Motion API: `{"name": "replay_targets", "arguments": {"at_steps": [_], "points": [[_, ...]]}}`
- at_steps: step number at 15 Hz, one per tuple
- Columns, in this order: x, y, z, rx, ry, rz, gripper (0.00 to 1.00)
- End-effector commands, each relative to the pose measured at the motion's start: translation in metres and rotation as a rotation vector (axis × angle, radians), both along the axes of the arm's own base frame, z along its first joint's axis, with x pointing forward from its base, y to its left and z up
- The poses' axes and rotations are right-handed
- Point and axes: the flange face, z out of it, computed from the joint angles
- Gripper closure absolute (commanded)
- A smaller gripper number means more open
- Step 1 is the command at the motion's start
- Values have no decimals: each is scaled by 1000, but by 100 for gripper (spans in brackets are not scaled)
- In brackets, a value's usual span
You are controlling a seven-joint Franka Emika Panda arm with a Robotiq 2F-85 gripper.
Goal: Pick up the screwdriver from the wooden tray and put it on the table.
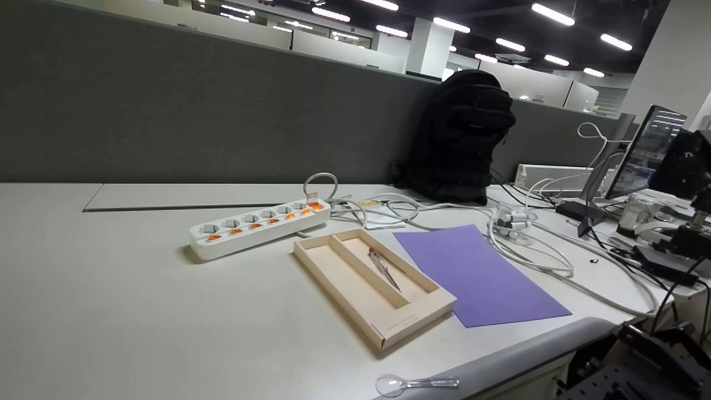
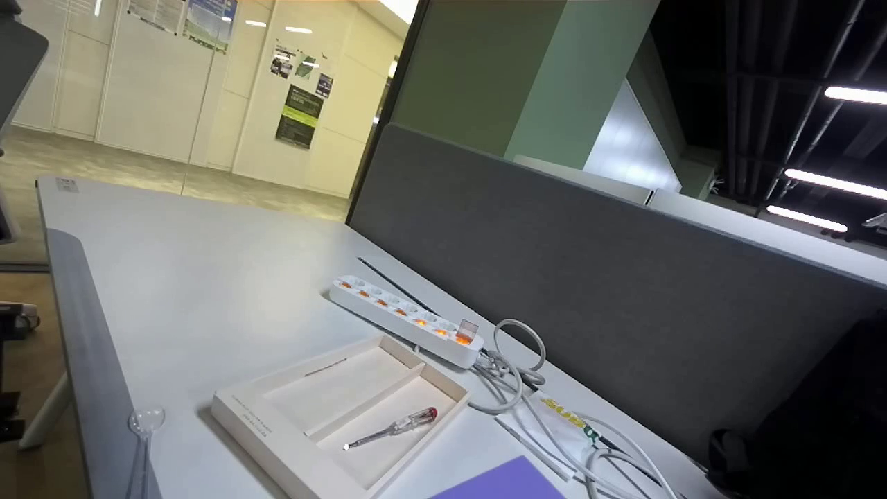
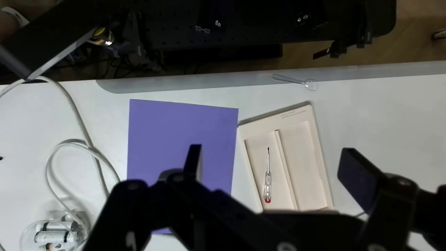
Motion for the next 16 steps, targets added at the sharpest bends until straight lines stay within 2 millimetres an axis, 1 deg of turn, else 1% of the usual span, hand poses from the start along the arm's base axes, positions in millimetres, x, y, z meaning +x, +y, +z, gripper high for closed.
{"name": "replay_targets", "arguments": {"at_steps": [1,3,6,12,16], "points": [[3,0,-3,4,-3,-5,0],[10,1,-12,-31,-43,-14,0],[26,7,-33,-62,-101,-19,0],[61,35,-100,-99,-193,-31,0],[79,57,-147,-77,-220,-144,0]]}}
